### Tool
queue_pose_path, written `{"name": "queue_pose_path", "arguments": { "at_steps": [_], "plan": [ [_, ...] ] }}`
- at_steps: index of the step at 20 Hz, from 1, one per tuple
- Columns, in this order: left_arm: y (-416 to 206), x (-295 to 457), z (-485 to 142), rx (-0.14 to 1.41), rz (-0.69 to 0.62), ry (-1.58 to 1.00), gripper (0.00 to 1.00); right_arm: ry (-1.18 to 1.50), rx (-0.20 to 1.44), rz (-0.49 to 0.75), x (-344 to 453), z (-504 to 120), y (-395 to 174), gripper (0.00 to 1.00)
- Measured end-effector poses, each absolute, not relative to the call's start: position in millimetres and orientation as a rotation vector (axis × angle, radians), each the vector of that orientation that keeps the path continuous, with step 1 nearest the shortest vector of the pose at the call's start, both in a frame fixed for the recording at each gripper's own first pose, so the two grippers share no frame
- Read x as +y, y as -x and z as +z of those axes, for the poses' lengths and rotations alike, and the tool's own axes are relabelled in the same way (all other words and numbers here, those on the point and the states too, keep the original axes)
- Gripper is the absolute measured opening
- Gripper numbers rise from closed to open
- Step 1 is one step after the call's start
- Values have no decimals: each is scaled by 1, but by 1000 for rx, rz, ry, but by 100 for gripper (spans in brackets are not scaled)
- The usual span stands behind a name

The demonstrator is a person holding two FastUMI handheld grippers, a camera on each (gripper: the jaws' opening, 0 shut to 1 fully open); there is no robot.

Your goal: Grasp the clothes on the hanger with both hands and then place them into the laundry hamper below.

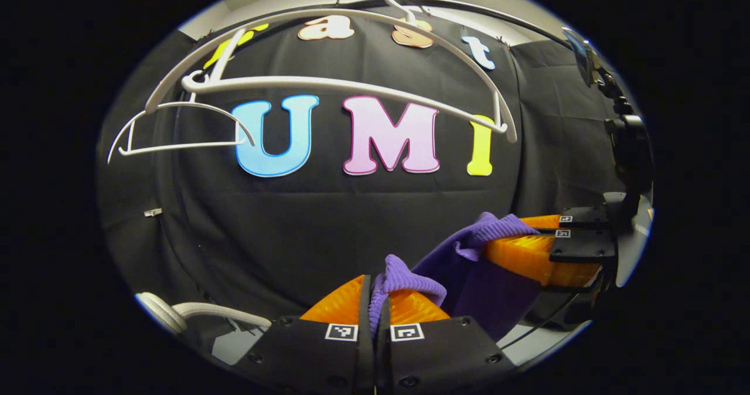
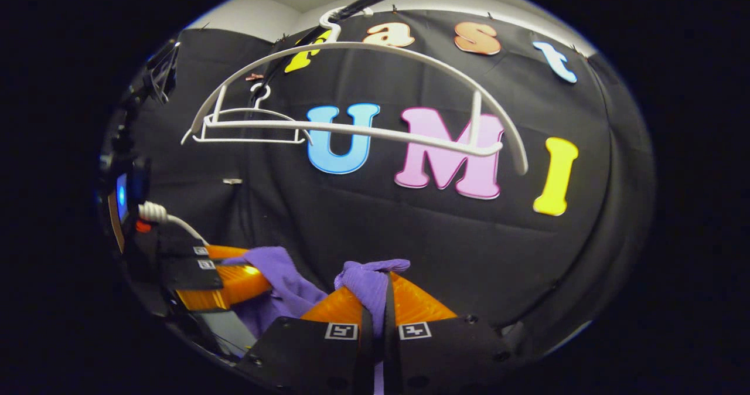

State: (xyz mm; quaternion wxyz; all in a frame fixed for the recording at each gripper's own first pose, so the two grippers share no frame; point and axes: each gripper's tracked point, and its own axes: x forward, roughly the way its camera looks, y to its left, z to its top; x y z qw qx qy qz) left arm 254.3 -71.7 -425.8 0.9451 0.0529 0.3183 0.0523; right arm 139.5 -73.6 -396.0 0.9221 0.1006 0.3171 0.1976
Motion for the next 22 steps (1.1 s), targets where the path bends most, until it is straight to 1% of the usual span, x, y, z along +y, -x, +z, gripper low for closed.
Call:
{"name": "queue_pose_path", "arguments": {
  "at_steps": [2,6,7,8,14,15,16,19,22],
  "plan": [
    [-247,-70,-430,673,102,-104,6,-294,694,424,-56,-399,-135,11],
    [-241,-65,-435,698,100,-118,6,-279,713,514,-31,-399,-121,11],
    [-238,-63,-437,708,99,-116,6,-271,726,525,-27,-403,-115,6],
    [-237,-62,-440,722,97,-113,6,-264,745,531,-25,-408,-111,11],
    [-223,-61,-475,836,113,-42,8,-207,891,545,-17,-446,-89,11],
    [-220,-61,-482,862,117,-37,10,-196,917,552,-15,-453,-83,6],
    [-218,-60,-490,889,117,-31,11,-186,937,556,-12,-459,-78,11],
    [-206,-61,-510,975,127,20,13,-200,1023,553,-8,-470,-65,11],
    [-190,-58,-530,1026,146,63,13,-220,1086,559,3,-481,-52,11]
  ]
}}
